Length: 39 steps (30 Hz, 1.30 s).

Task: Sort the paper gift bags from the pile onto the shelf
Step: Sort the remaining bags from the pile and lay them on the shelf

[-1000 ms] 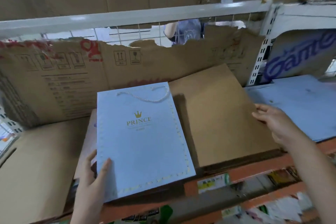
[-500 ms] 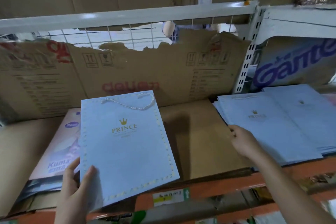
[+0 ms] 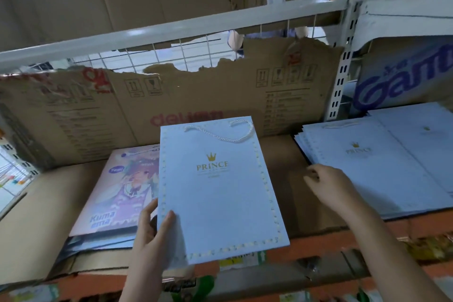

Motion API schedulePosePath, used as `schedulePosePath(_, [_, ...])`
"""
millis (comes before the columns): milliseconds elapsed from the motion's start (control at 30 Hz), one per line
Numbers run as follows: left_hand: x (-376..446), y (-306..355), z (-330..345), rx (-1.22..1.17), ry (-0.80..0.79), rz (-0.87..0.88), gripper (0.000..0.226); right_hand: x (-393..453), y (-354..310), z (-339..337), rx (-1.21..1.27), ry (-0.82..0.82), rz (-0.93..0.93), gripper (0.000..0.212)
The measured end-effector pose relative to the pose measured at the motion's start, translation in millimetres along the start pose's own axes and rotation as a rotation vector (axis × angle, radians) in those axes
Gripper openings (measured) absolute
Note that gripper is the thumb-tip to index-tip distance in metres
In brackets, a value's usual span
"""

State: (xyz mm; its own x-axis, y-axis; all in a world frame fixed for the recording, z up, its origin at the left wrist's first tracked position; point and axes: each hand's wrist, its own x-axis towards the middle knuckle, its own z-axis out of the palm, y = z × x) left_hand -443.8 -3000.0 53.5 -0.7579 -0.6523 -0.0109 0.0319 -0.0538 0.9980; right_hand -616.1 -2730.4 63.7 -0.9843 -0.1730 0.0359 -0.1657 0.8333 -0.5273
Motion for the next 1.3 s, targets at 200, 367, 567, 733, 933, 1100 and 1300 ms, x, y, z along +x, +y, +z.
schedulePosePath(200, [10.4, -9.5, 31.9, 0.016, -0.134, 0.009, 0.030, -16.3, 9.1, -24.2, -0.091, 0.050, -0.018, 0.033])
schedulePosePath(367, [-2.8, -7.4, 74.3, -0.035, -0.227, -0.047, 0.022, -17.2, 39.6, -54.9, -0.145, 0.086, 0.020, 0.038])
schedulePosePath(567, [-25.7, -10.7, 135.8, 0.046, -0.283, -0.062, 0.023, -4.0, 89.4, -93.2, -0.118, 0.115, 0.049, 0.037])
schedulePosePath(733, [-48.6, -19.8, 197.8, 0.053, -0.262, -0.089, 0.025, 9.1, 140.6, -120.2, -0.113, 0.117, 0.033, 0.036])
schedulePosePath(933, [-66.5, -34.0, 284.1, 0.087, -0.200, -0.039, 0.022, 27.5, 207.1, -153.0, -0.134, 0.105, 0.019, 0.035])
schedulePosePath(1100, [-62.5, -42.2, 327.2, 0.267, -0.111, 0.024, 0.033, 43.7, 237.4, -168.2, -0.123, 0.078, 0.022, 0.036])
schedulePosePath(1300, [-55.6, -52.5, 348.7, 0.725, -0.009, 0.123, 0.041, 60.4, 246.7, -167.0, -0.119, 0.055, -0.024, 0.035])
